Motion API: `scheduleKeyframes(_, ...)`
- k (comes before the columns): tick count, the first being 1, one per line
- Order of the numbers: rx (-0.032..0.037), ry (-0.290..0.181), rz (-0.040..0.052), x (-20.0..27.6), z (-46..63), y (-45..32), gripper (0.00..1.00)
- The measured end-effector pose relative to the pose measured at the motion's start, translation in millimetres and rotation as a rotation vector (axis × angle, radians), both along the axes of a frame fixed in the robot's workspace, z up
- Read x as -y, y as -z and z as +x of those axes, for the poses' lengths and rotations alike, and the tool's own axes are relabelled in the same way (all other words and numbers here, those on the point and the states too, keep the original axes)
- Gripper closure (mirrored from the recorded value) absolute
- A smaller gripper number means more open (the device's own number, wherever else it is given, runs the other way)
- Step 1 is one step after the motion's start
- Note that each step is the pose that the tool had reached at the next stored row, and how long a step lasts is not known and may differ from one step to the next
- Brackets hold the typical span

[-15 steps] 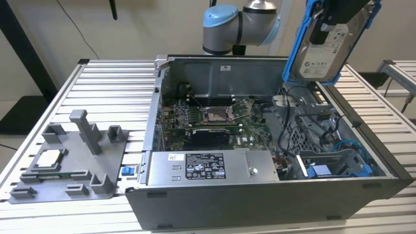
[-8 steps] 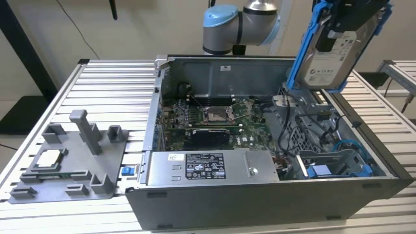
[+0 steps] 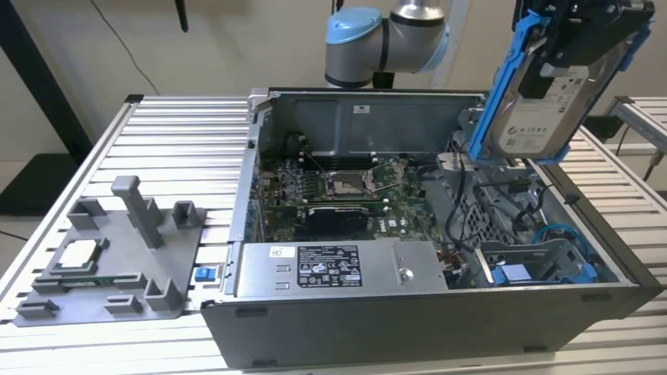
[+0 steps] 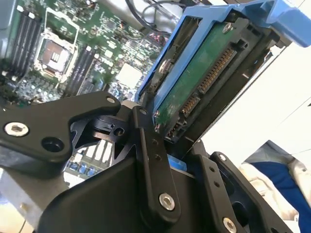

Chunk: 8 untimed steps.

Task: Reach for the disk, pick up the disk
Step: 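Pick up the disk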

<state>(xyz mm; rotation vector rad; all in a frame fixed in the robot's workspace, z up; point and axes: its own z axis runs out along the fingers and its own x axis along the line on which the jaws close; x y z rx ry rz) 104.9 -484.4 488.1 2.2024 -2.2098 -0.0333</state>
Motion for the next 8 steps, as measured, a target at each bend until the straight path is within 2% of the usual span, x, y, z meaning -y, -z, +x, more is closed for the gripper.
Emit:
scheduleKeyframes(4,0.0000,0.000,-0.0003,14.9,0.0,0.7,1.00)
scheduleKeyframes(8,0.0000,0.000,-0.0008,32.6,-0.2,1.7,1.00)
